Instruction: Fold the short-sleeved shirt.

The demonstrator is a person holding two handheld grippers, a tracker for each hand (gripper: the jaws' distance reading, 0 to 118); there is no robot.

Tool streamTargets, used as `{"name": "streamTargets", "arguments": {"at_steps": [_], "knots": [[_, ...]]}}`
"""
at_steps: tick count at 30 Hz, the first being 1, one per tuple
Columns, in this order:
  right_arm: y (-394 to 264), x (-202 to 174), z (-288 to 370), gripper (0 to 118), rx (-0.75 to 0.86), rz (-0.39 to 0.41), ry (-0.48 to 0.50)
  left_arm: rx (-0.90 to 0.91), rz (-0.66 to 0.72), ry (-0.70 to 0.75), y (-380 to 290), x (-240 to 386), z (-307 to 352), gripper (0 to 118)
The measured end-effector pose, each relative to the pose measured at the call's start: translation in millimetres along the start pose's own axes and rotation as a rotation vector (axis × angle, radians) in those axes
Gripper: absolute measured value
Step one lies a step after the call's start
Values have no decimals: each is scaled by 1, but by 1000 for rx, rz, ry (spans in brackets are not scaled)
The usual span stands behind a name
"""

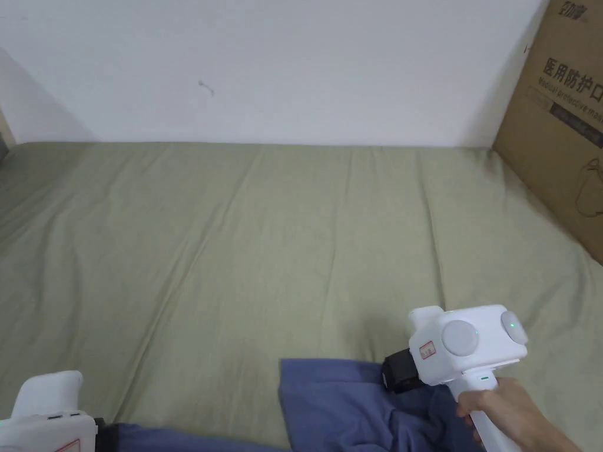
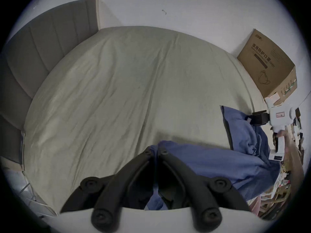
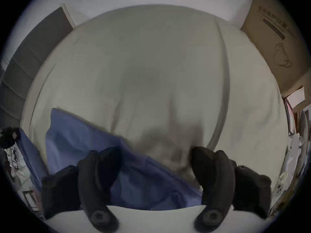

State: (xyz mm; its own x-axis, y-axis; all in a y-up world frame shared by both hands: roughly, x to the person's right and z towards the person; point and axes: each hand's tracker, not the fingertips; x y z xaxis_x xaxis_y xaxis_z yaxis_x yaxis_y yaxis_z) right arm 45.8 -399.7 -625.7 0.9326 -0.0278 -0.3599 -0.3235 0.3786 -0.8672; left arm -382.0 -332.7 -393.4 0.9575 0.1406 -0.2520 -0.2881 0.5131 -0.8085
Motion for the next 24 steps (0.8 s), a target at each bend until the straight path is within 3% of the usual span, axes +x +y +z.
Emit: {"name": "streamTargets", "arguments": {"at_steps": [1, 3, 4, 5, 6, 8, 12, 18, 24], "knots": [[-3, -4, 10, 84, 2, -7, 5, 1, 3, 2, 0, -1, 0, 2], [-3, -5, 15, 56, 15, 13, -14, 6, 2, -3, 0, -1, 1, 2], [-3, -4, 16, 37, 17, 19, -13, 8, -1, 4, 0, 0, 2, 2], [-5, -10, 24, 7, 25, 33, -53, 15, -10, 11, 0, 2, 3, 2], [-6, -13, 28, 6, 33, 47, -109, 18, -17, 23, 0, 3, 6, 2], [-7, -11, 39, 6, 45, -3, -46, 26, -30, 29, 1, 5, 12, 2], [-9, -18, 84, 6, 110, -25, -74, 62, -46, 50, 11, 6, 34, 2], [-1, 9, 181, 6, 282, -92, -107, 203, -122, 165, 38, 13, 93, 2], [-13, 36, 293, 6, 451, -187, -121, 324, -97, 145, 59, 17, 166, 2]]}}
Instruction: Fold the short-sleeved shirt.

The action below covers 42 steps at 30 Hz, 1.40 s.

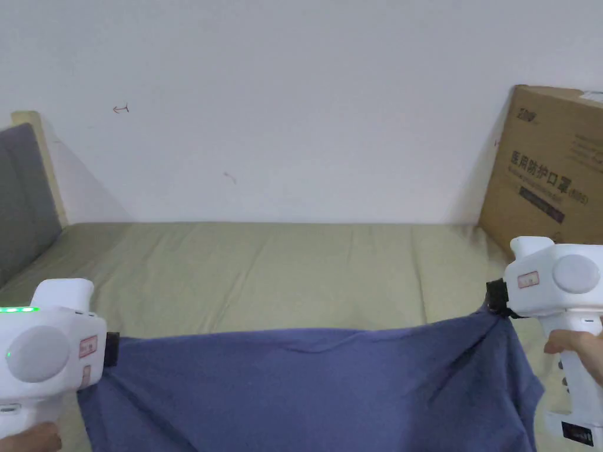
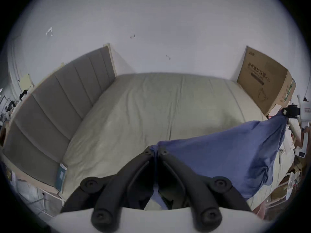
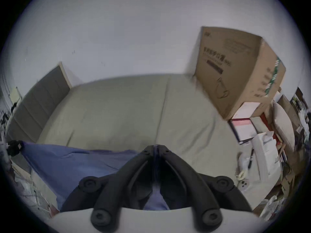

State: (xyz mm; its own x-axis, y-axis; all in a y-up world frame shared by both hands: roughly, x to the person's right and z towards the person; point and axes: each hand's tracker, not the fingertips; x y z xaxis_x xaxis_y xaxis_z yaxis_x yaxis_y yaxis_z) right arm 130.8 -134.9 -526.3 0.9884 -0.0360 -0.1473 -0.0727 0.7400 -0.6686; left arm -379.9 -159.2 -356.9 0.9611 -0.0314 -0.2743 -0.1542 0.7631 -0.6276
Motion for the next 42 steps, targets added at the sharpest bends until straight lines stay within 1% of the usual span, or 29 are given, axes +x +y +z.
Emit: {"name": "streamTargets", "arguments": {"at_steps": [2, 4, 6, 8, 13, 18, 21, 24, 27, 30, 31, 34, 35, 39, 42], "knots": [[8, 13, 33, 6, 55, -27, -7, 63, -7, 28, 10, -1, 22, 2], [10, 23, 64, 6, 105, -55, 1, 89, -21, 42, 16, -2, 44, 2], [9, 34, 85, 6, 140, -77, -1, 114, -29, 31, 20, -4, 63, 2], [5, 41, 102, 6, 154, -112, 22, 143, -22, -2, 25, -9, 75, 2], [0, 47, 121, 6, 176, -122, 23, 169, -3, -11, 35, -14, 89, 2], [26, 44, 126, 6, 212, -151, 12, 202, 14, -17, 63, -10, 87, 2], [57, 36, 126, 6, 242, -157, 5, 219, 50, -10, 96, -12, 74, 2], [97, 29, 121, 6, 281, -171, 3, 208, 85, -9, 144, -17, 53, 2], [144, 25, 112, 6, 318, -202, 51, 242, 134, 21, 190, -17, 45, 2], [193, 20, 102, 6, 353, -193, 40, 292, 152, 36, 238, -17, 37, 2], [210, 17, 98, 6, 370, -190, 34, 315, 126, 40, 252, -14, 35, 2], [256, 15, 92, 6, 413, -227, 62, 341, 131, 59, 298, -16, 25, 2], [269, 13, 91, 6, 424, -238, 56, 364, 161, 56, 311, -15, 25, 2], [318, 2, 97, 6, 489, -214, 20, 443, 136, 63, 353, -16, 26, 2], [337, -5, 107, 6, 539, -202, 3, 518, 161, 62, 371, -17, 29, 2]]}}
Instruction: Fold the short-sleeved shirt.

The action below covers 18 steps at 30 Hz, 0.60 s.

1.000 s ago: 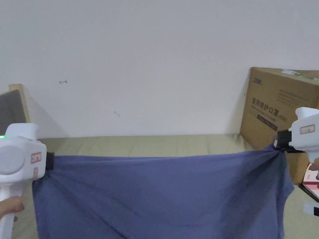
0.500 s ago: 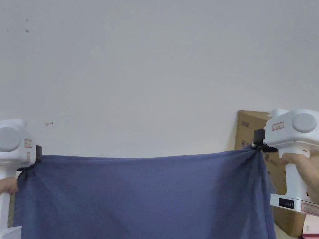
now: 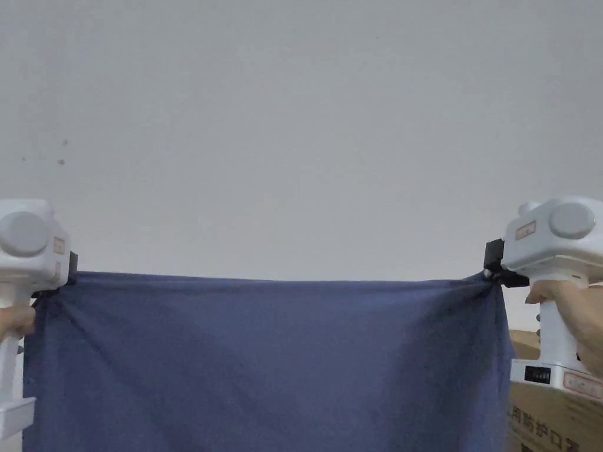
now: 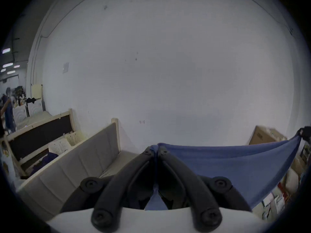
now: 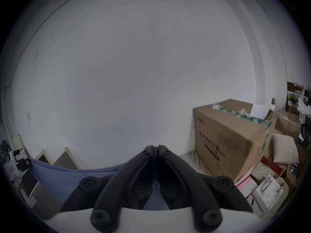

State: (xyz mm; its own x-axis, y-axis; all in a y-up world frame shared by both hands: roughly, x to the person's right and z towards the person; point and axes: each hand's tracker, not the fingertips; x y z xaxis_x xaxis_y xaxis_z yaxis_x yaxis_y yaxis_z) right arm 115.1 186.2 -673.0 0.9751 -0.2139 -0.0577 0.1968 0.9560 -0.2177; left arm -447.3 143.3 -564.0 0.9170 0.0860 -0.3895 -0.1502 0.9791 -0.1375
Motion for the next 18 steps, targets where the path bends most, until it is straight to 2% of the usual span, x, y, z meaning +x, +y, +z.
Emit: {"name": "streamTargets", "arguments": {"at_steps": [1, 3, 9, 14, 18], "knots": [[0, -4, 0, 6, 28, 8, -19, 41, 40, -6, 1, 0, -1, 2], [0, -10, -6, 6, 38, 35, -33, 58, -13, 9, 3, 5, -7, 2], [-34, -11, -40, 6, 14, 70, -17, 74, -6, 19, -30, 0, -43, 2], [-102, -8, -93, 6, -104, 88, -47, -52, -51, 59, -106, 4, -93, 2], [-187, 6, -141, 6, -249, 86, -60, -169, -44, 99, -199, 3, -140, 2]]}}
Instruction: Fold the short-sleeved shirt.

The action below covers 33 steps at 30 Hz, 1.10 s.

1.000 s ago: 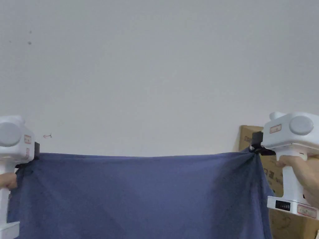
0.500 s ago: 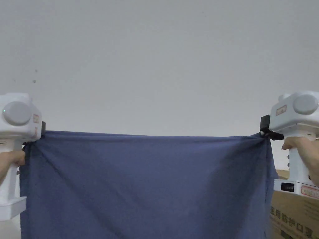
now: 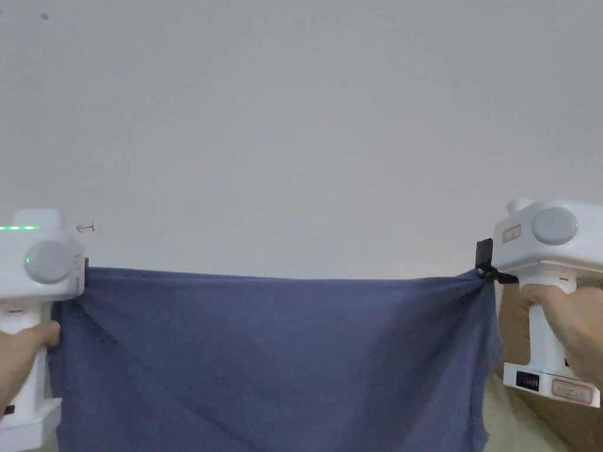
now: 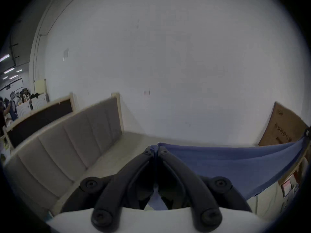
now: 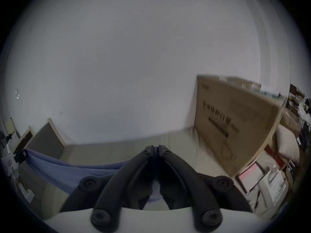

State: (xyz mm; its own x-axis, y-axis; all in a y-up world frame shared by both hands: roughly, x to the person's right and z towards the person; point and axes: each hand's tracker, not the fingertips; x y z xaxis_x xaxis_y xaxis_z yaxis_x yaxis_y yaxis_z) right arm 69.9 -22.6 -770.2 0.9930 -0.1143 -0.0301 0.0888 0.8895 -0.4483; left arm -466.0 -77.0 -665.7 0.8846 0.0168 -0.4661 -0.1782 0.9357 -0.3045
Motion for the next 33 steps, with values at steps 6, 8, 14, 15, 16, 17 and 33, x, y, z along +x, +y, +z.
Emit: {"name": "streamTargets", "arguments": {"at_steps": [6, 8, 14, 15, 16, 17, 33], "knots": [[-137, 23, -88, 6, -259, -16, -34, -183, -33, 48, -138, -1, -76, 2], [-182, 30, -111, 6, -351, -18, -45, -259, -75, 59, -174, 7, -72, 2], [-263, 39, -130, 6, -486, -35, -59, -405, -60, 79, -240, -5, -78, 2], [-268, 40, -128, 6, -482, -28, -59, -403, -66, 80, -247, -8, -71, 2], [-271, 40, -125, 6, -485, -27, -64, -399, -61, 73, -253, -11, -65, 2], [-272, 39, -118, 6, -493, -26, -65, -404, -61, 65, -258, -14, -60, 2], [-373, 74, 121, 6, -500, -14, -38, -461, -200, -48, -324, -99, 151, 2]]}}
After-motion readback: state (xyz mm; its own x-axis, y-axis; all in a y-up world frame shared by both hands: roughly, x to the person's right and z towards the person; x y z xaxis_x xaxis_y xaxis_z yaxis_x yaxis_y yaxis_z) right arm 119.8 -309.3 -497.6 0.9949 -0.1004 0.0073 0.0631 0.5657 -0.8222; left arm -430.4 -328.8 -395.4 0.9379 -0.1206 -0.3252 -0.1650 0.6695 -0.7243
